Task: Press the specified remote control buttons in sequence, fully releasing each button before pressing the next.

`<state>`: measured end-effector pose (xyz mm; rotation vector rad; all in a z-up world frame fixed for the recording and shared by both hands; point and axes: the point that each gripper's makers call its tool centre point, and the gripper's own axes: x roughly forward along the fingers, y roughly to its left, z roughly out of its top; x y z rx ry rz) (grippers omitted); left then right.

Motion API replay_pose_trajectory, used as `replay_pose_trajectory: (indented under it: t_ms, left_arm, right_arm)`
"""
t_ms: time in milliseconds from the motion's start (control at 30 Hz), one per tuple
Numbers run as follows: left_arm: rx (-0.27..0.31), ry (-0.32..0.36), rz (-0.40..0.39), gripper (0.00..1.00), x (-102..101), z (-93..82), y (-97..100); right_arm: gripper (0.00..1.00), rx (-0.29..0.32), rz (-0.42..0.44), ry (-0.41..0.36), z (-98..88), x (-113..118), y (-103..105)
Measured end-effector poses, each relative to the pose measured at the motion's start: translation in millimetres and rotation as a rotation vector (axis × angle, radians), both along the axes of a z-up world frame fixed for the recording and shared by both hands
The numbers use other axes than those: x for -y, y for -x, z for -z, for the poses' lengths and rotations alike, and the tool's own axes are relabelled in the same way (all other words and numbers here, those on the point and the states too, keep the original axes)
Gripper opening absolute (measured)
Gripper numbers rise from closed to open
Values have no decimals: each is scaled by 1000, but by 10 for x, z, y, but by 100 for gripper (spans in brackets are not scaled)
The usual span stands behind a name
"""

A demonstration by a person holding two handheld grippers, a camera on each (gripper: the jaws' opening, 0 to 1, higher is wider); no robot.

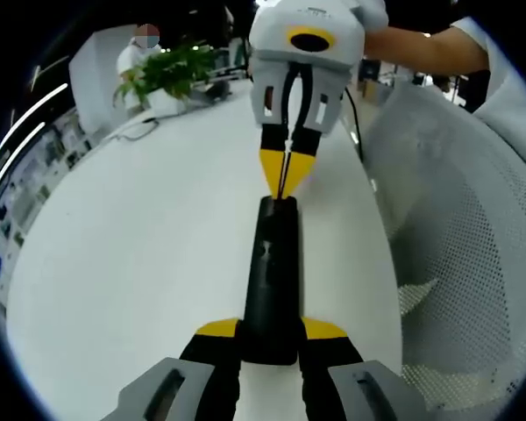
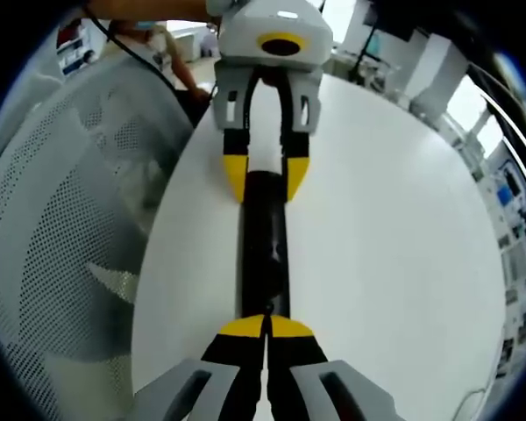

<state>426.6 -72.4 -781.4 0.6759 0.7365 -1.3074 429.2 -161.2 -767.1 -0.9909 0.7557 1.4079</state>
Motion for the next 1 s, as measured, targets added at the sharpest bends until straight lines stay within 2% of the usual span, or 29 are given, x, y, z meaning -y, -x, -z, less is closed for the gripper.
replay_pose_trajectory:
  t_ms: [67, 333, 1000]
  left_arm:
    - [3, -4, 1, 24, -1, -1, 2]
    - [12, -18, -2, 24, -6, -4, 3]
    - [3, -14, -10, 24, -17, -10, -2]
  right_arm:
    - [0, 3, -1, -6, -61, -23, 10]
    - [0, 23, -21, 26, -117, 7, -5]
    - [0, 27, -54, 56, -51, -51, -13]
